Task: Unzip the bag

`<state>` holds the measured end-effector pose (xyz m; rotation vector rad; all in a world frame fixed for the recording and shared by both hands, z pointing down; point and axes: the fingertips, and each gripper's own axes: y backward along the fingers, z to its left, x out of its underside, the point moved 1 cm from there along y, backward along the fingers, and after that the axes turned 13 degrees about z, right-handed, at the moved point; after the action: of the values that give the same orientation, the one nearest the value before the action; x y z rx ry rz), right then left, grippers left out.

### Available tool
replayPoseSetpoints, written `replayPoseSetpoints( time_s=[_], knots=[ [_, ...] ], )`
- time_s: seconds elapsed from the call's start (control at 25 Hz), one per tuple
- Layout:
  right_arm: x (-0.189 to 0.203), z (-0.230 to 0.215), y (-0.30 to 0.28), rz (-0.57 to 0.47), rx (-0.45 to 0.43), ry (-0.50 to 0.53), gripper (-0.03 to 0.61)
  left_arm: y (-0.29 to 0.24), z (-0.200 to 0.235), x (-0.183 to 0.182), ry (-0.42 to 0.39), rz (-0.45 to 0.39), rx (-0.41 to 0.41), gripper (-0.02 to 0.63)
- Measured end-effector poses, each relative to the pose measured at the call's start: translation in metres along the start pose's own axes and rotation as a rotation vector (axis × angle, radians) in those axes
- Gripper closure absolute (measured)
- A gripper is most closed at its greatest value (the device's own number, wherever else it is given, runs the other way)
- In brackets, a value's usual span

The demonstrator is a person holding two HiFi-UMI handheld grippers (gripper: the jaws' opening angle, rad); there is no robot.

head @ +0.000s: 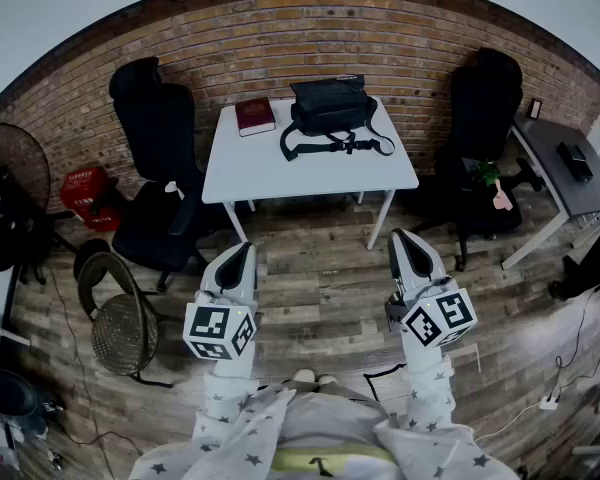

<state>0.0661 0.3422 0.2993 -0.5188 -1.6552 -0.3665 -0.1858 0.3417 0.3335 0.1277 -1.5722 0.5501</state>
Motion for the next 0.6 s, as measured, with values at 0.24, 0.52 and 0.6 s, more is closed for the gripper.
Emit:
replayPoseSetpoints(
  time_s=[0.24,0.52,0.6],
  knots=[
    [0.0,-0.003,0.003,0.006,0.008,0.004,0.586,0.0,-0.002,0.0,-0.003,0.004,-0.002,0.615],
    [-0.002,-0.012,0.008,-0.008,0.009,-0.016,0.586,-0.002,-0.011,0.002,0.005,0.005,-0.005,0.615],
    [-0.002,-0.016,0.01,-0.009,0.008,-0.018,0.585,-0.004,-0.014,0.002,0.007,0.006,-0.006,0.615]
  ],
)
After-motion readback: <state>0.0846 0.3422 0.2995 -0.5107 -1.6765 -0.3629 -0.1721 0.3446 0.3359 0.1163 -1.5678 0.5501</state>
